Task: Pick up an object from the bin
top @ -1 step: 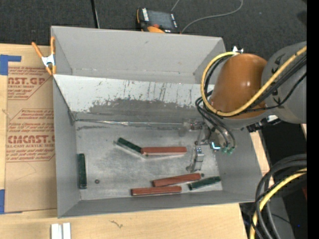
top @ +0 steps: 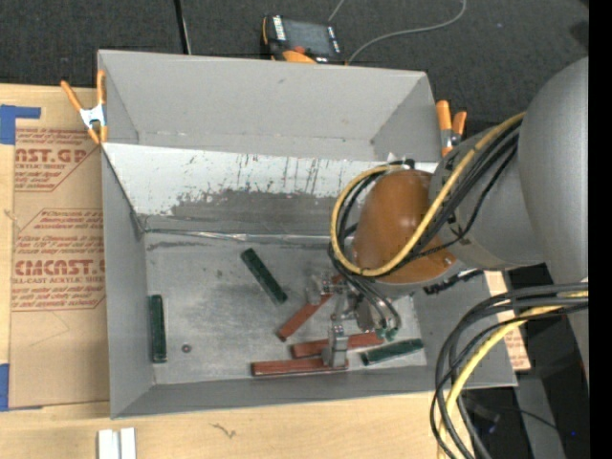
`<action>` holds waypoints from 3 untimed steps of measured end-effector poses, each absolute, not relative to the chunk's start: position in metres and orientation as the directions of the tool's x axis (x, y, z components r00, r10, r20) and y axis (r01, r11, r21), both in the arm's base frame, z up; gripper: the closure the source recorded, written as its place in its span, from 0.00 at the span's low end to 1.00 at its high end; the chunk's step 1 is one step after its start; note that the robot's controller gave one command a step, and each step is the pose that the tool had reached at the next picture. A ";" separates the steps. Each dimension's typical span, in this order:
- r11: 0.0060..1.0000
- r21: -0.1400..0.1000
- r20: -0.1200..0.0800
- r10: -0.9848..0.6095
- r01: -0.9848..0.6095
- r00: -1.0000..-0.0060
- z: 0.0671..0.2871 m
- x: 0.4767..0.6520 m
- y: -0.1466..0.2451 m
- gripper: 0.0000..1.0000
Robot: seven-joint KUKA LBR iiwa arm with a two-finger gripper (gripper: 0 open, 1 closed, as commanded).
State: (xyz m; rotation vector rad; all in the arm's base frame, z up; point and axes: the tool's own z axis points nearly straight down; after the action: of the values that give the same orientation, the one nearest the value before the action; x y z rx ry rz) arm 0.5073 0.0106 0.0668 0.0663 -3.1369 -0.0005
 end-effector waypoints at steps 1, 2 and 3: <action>0.999 0.000 -0.003 -0.042 -0.042 -0.999 0.074 0.510 0.010 1.00; 0.993 -0.004 0.000 0.115 0.115 -0.993 0.075 0.533 0.044 1.00; 0.967 0.003 -0.016 0.255 0.255 -0.967 0.075 0.510 0.089 1.00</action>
Offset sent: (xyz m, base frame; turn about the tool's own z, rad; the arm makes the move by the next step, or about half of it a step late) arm 0.0000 0.0000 0.0000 0.0000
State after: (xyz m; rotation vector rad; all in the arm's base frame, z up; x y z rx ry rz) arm 0.5104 0.0885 0.0750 -0.4066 -3.1311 -0.0018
